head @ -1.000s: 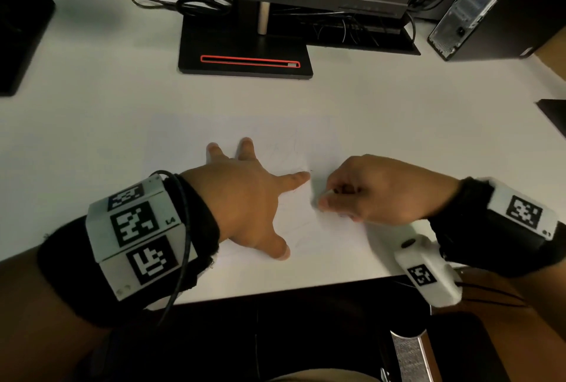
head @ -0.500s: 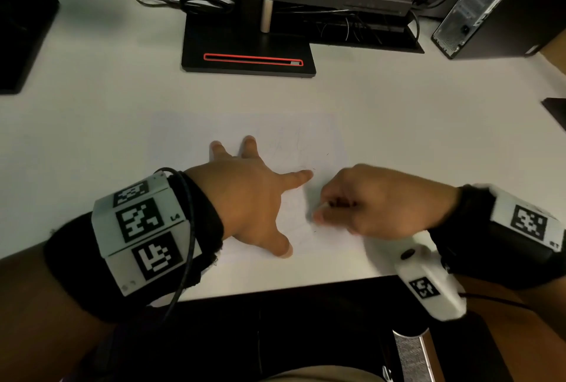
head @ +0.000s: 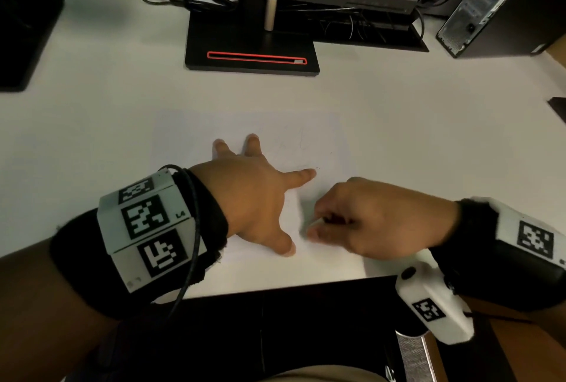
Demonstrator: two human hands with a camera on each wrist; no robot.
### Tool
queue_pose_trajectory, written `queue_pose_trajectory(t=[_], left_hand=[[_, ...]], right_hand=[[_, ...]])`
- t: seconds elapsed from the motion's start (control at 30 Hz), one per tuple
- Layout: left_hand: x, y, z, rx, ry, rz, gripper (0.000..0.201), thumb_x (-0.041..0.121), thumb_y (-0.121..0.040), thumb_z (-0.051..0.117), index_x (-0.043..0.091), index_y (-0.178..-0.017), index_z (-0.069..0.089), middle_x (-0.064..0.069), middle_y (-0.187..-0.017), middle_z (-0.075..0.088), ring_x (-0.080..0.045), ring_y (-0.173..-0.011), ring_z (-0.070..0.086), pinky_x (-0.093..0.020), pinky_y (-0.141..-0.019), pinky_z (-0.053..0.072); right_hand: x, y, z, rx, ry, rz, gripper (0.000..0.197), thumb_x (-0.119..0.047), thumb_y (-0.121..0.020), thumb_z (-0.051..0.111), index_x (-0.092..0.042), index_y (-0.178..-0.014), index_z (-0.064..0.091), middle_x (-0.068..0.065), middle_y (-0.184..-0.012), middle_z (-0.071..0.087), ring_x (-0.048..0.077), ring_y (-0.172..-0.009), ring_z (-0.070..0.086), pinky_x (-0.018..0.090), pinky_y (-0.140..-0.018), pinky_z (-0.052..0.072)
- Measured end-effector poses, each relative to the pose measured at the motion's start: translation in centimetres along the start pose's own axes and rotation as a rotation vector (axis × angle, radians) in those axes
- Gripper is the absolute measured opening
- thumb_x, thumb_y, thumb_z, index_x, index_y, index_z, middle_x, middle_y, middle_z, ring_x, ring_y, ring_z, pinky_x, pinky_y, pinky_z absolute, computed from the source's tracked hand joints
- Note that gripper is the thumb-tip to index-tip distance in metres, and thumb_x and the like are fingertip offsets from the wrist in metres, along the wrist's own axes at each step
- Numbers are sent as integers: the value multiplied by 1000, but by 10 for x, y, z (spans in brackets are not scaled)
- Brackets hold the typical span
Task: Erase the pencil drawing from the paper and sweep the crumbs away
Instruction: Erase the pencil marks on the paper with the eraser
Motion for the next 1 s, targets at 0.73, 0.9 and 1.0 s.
queue_pose_trajectory(t=[0.73,0.9,1.0], left_hand=[[1,3,-1,-4,-15,8,103,77,-80,55,58,-145,-23,-25,-162,-3,-44,-147,-9,-54,-113,20],[0,3,-1,-4,-13,14,103,76,-81,55,57,-146,-22,-22,-163,0,-44,-146,-11,-55,-113,19],[0,3,-1,-7,-12,8,103,77,-80,54,58,-145,-23,-24,-162,-4,-45,-147,-10,-55,-114,19]], right_hand=[[-16,3,14,6,3,-16,43,-41,-102,55,-16,-67,55,1,-60,55,14,-53,48,23,-54,38],[-1,1,2,85,-15,48,46,-40,-101,56,-10,-68,55,5,-59,55,12,-51,43,22,-52,37],[-9,4,9,52,-7,18,45,-39,-102,55,-8,-69,55,5,-59,54,13,-52,42,22,-53,37]])
Point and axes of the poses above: each hand's wrist, its own y-axis away from the middle knuckle, its own z-axis out of the palm, x = y × z, the point moved 5 cm from there along -y, towards the middle knuckle
